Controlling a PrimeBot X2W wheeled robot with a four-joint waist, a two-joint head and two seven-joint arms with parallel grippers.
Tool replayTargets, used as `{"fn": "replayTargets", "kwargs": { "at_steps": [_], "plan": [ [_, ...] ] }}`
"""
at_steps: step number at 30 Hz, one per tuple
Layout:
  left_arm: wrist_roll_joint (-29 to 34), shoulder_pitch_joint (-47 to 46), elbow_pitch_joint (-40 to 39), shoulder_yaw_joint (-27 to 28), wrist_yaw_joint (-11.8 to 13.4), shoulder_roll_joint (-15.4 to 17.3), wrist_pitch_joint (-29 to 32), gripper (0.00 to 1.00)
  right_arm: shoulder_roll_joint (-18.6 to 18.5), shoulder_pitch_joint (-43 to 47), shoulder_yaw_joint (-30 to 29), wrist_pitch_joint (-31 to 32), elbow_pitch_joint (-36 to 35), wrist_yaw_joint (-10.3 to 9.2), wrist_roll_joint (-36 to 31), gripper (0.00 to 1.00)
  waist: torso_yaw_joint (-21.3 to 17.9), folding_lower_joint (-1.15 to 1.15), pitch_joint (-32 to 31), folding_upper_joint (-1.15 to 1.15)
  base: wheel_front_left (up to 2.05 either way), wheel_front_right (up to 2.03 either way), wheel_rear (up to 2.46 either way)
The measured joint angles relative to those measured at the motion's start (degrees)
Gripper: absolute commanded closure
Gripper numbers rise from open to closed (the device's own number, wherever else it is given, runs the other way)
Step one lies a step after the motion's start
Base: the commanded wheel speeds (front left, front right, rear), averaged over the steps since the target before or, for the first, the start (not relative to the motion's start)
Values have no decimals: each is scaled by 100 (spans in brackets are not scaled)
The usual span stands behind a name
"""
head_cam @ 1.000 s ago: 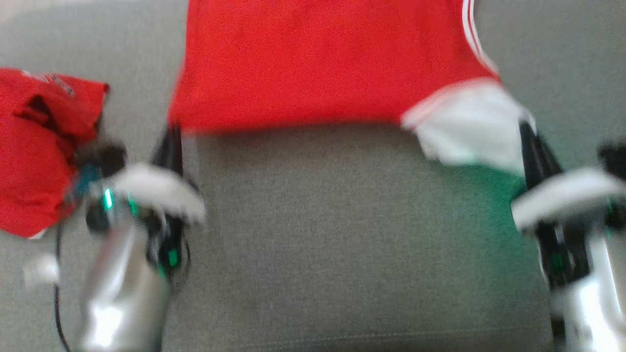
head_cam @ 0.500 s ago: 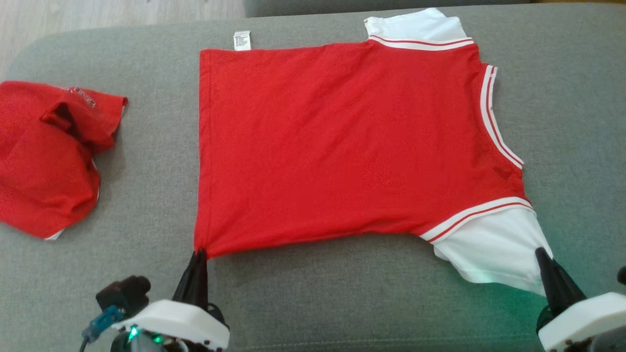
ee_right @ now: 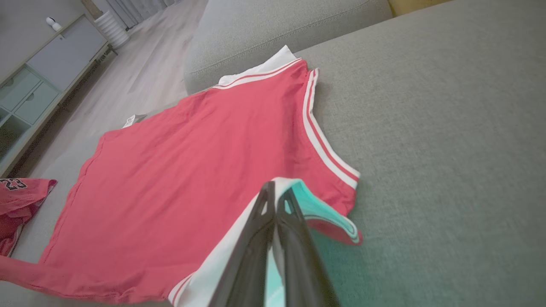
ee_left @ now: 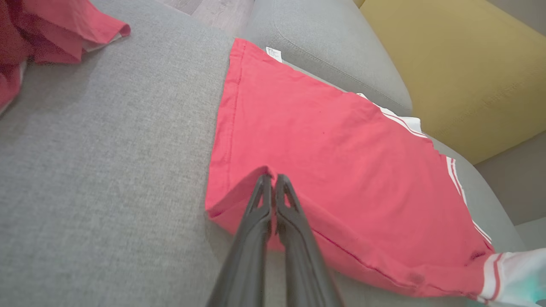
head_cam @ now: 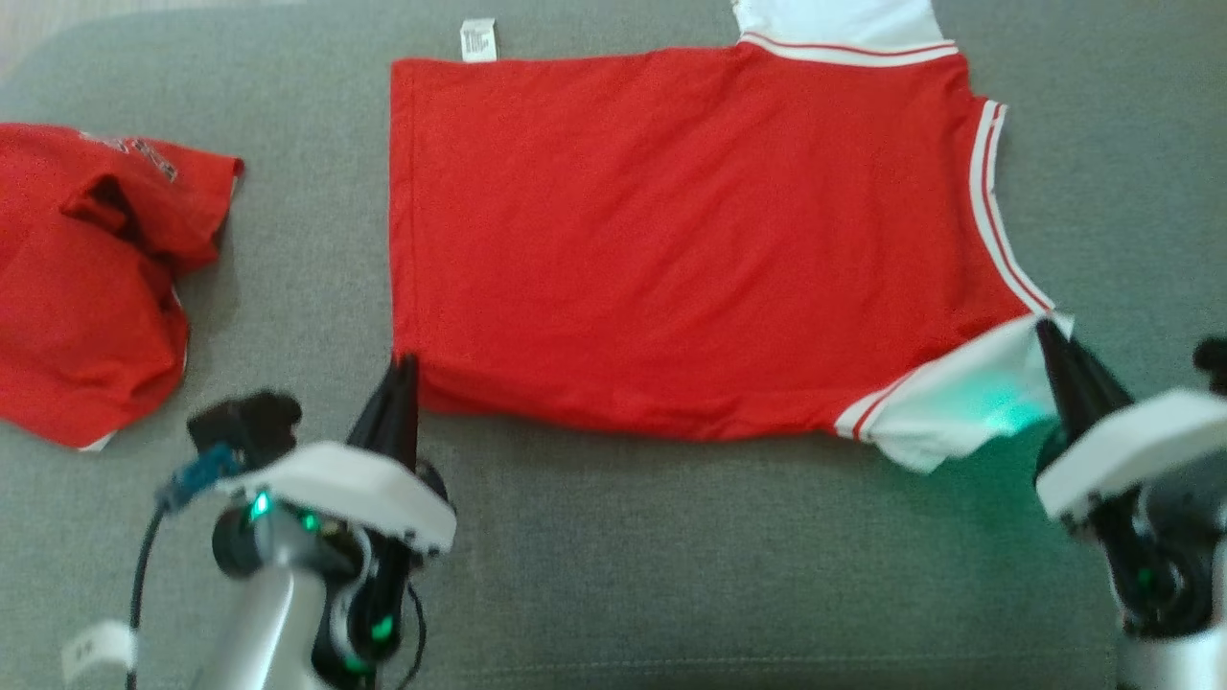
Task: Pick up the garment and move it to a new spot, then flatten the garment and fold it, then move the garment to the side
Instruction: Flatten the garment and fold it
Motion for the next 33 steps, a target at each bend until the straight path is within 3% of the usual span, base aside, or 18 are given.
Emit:
{"fn": "replayTargets", "kwargs": {
  "at_steps": [7, 23, 26, 28, 29, 30, 31, 33],
  "plan": [
    [129, -838, 397, 2, 153, 23, 297, 100, -18, -999, -1, 374, 352, 0, -441, 100, 81, 0, 305, 0, 0, 0, 0],
    [208, -1923, 1577, -205, 40, 81, 583, 100, -426, -2676, 201, 479, 2260, 0, -1169, 100, 202, 0, 491, 0, 0, 0, 0],
    [289, -2157, 1874, -320, -66, 35, 530, 100, -444, -2719, 275, 394, 2595, 0, -1205, 63, 211, 0, 505, 0, 0, 0, 0],
    [328, -2263, 2040, -344, -62, 36, 521, 98, -480, -2719, 270, 269, 2707, 0, -1249, 0, 190, 0, 503, 0, 0, 0, 0],
    [328, -2310, 2126, -333, -56, 38, 480, 75, -491, -2720, 253, 201, 2739, 0, -1278, 0, 170, 0, 504, 0, 0, 0, 0],
    [330, -2347, 2199, -324, -51, 43, 445, 41, -504, -2719, 244, 145, 2764, 0, -1295, 0, 148, 0, 502, 0, 0, 0, 0],
    [347, -2379, 2268, -315, -51, 52, 426, 0, -523, -2719, 249, 71, 2773, 0, -1307, 0, 124, 0, 498, 0, 0, 0, 0],
    [370, -2409, 2338, -255, -3, 82, 334, 0, -569, -2716, 333, -45, 2732, 0, -1323, 0, 70, 0, 481, 0, 0, 0, 0]
  ]
}}
